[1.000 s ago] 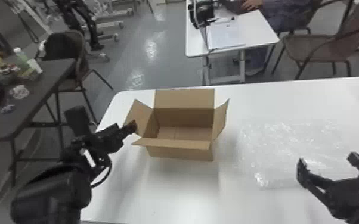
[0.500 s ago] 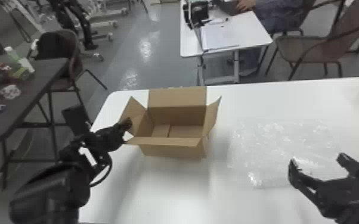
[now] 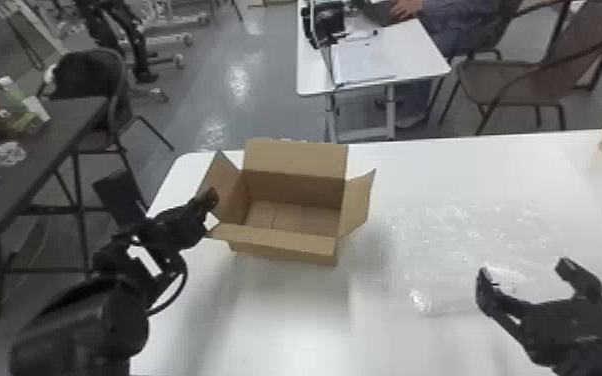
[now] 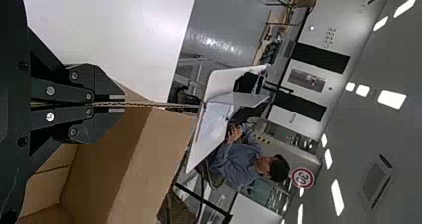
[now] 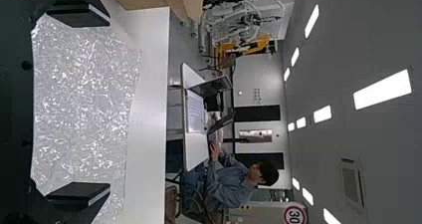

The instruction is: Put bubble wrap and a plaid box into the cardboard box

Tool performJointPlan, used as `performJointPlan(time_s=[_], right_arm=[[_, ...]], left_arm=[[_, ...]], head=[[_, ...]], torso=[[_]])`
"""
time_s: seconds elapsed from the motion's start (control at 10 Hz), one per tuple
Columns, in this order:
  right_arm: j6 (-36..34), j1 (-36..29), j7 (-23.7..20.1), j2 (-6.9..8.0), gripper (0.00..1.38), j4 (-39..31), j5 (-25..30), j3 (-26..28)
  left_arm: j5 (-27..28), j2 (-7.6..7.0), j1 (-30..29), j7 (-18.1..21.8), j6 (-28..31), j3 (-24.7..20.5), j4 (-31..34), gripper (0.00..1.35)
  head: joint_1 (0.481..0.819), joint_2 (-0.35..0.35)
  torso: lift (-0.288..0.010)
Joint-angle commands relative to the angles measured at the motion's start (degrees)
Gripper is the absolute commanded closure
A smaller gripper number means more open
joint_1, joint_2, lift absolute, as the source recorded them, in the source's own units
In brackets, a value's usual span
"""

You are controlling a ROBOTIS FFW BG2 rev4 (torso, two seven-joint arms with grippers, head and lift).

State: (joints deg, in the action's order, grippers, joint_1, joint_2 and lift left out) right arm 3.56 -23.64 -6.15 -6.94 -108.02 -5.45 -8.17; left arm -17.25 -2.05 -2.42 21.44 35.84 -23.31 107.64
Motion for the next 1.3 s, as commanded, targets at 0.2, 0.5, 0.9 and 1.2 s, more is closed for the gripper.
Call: performJointPlan(time_s=[0.2, 0.5, 0.9, 1.2], right_arm=[[-0.22, 0.09, 0.0, 0.0, 0.12, 0.0, -0.09, 0.0], [-0.4, 0.09, 0.0, 0.0, 0.12, 0.0, -0.35, 0.0], [-0.66, 0.0, 0.7, 0.0, 0.12, 0.0, -0.88, 0.0], [-0.75, 0.44, 2.46, 0.0, 0.12, 0.18, -0.88, 0.09]], left_arm=[[1.26, 0.38, -0.3, 0.0, -1.04, 0.72, 4.77, 1.22], [0.99, 0.38, -1.8, 0.0, 1.86, 1.16, 9.43, 1.22], [1.26, 1.08, -4.43, 0.0, 1.69, 2.3, 14.44, 1.22], [3.01, 2.2, -6.81, -0.09, 1.25, 4.76, 17.07, 1.22]], head=[[0.695, 0.215], [0.695, 0.208], [0.695, 0.198], [0.695, 0.17]], torso=[[-0.11], [-0.11], [-0.11], [-0.11]])
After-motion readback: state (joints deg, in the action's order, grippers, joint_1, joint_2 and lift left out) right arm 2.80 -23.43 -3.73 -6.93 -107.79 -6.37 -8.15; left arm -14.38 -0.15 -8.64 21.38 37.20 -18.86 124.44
